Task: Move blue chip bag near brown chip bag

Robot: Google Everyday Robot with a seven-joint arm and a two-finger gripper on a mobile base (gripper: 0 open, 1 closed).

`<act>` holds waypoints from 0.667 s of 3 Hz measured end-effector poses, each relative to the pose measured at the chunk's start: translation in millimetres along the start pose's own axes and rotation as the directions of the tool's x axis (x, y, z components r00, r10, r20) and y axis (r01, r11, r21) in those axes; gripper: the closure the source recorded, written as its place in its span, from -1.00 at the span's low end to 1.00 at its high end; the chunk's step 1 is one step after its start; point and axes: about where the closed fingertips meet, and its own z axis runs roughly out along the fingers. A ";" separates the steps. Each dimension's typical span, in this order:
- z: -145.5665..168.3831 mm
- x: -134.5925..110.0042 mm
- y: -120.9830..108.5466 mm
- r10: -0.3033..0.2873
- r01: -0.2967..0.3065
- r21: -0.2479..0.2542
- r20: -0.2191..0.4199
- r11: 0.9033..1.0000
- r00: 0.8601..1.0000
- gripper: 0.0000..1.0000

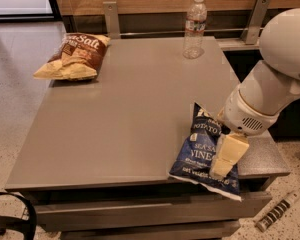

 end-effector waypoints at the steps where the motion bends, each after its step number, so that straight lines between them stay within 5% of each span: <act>1: -0.5 0.0 0.0 0.000 0.000 0.000 -0.001 1.000 1.000 0.27; 2: -3.5 -0.9 0.1 0.000 0.000 0.000 -0.001 1.000 1.000 0.74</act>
Offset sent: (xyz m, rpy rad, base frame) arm 0.0000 -0.0001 0.0003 -0.0009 0.0001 0.0002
